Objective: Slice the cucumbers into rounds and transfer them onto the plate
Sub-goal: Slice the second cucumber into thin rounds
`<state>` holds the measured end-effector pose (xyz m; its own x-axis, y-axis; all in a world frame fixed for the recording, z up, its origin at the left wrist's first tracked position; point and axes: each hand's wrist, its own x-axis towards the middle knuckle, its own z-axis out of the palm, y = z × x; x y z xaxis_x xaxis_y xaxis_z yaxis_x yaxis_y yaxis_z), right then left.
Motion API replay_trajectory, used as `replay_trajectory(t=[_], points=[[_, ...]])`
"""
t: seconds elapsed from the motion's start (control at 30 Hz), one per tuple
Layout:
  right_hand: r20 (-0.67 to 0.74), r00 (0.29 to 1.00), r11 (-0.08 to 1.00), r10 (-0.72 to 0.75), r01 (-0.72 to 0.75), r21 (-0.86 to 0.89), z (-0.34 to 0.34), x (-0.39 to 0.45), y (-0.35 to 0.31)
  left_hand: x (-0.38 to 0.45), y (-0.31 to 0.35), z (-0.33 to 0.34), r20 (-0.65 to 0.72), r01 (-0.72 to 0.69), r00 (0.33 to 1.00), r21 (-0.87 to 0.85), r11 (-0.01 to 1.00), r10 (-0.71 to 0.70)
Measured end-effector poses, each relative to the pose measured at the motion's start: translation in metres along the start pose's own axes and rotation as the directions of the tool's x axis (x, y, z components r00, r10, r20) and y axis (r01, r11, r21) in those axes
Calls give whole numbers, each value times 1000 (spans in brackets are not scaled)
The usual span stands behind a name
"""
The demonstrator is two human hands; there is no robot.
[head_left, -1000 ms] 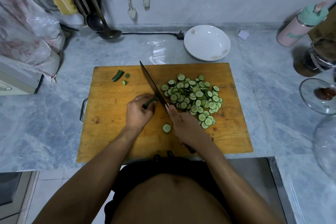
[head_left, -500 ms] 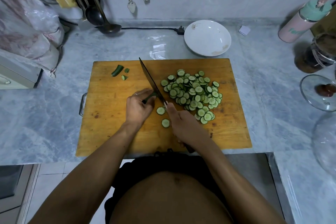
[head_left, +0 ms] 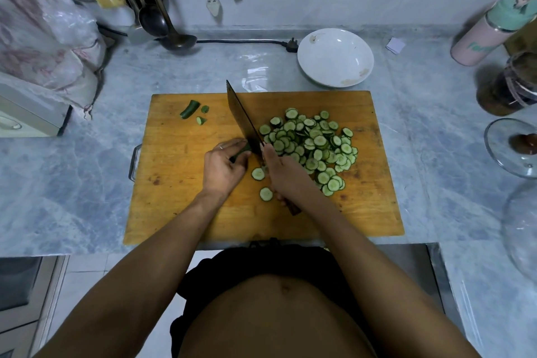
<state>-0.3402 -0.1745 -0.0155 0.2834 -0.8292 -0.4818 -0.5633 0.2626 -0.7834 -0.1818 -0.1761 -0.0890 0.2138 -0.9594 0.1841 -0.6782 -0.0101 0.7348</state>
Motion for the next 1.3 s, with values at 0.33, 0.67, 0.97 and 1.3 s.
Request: replay_trajectory(t=[0.33, 0.67, 0.97, 1.3], points=[[12, 1000, 998, 29, -29, 54, -13, -2, 2, -1, 3, 1, -16, -1, 1000, -2, 1000, 1], [71, 989, 984, 129, -137, 114, -34, 2, -15, 5, 10, -9, 50, 103, 994, -74, 992, -99], [63, 991, 978, 117, -126, 163, -38, -5, -16, 12, 8, -17, 112, 228, 970, -115, 967, -215], [-13, 993, 928, 116, -104, 359, -46, -18, 2, -10, 32, -7, 261, -270, 939, 154, 950, 224]])
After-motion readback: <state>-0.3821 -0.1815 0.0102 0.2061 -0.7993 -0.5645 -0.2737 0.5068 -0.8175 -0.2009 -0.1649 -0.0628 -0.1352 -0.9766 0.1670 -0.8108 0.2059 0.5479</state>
